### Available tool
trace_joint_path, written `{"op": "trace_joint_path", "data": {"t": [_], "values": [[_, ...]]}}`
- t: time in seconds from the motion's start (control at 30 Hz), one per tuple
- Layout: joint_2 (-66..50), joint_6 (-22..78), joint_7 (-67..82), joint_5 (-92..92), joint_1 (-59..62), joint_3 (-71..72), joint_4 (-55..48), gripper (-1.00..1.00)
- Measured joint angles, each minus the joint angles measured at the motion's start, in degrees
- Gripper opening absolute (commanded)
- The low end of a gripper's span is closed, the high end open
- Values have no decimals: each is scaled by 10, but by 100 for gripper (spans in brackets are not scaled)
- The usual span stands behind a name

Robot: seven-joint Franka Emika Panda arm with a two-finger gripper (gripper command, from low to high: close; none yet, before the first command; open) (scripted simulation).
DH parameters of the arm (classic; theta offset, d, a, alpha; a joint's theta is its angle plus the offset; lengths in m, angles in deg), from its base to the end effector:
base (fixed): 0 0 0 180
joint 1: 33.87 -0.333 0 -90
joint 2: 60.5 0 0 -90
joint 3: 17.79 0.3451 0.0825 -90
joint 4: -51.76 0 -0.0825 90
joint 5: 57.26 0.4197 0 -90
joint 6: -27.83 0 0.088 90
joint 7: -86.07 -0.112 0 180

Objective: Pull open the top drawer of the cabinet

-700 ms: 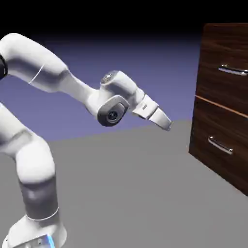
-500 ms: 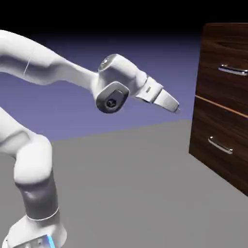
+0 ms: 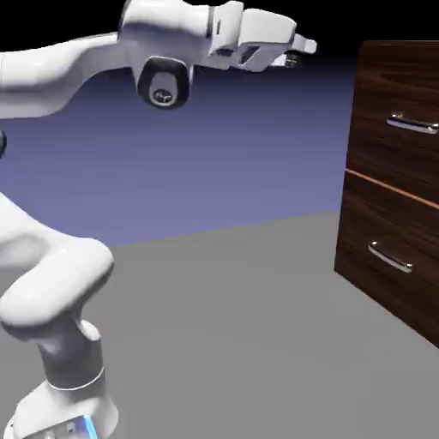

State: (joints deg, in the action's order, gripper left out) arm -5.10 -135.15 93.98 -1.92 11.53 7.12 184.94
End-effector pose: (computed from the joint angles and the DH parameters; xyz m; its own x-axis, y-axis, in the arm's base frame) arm 0.3235 -0.0456 0.7946 -0.0600 -0.4500 0.8910 -0.3086 -0.8405 -0.4452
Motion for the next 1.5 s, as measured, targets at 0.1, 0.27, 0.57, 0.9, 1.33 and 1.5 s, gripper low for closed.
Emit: {"op": "trace_joint_path", "data": {"t": [0.1, 0.27, 0.57, 0.9, 1.33, 1.5], "values": [[31, 15, 68, 75, 62, 34, -38, 0], [82, 40, 181, 199, 166, 90, -100, 0], [174, 84, 386, 424, 353, 191, -213, 0], [277, 134, 612, 673, 560, 303, -338, 0], [374, 169, 825, 916, 793, 414, -505, 0], [363, 133, 790, 901, 858, 413, -609, 0]]}}
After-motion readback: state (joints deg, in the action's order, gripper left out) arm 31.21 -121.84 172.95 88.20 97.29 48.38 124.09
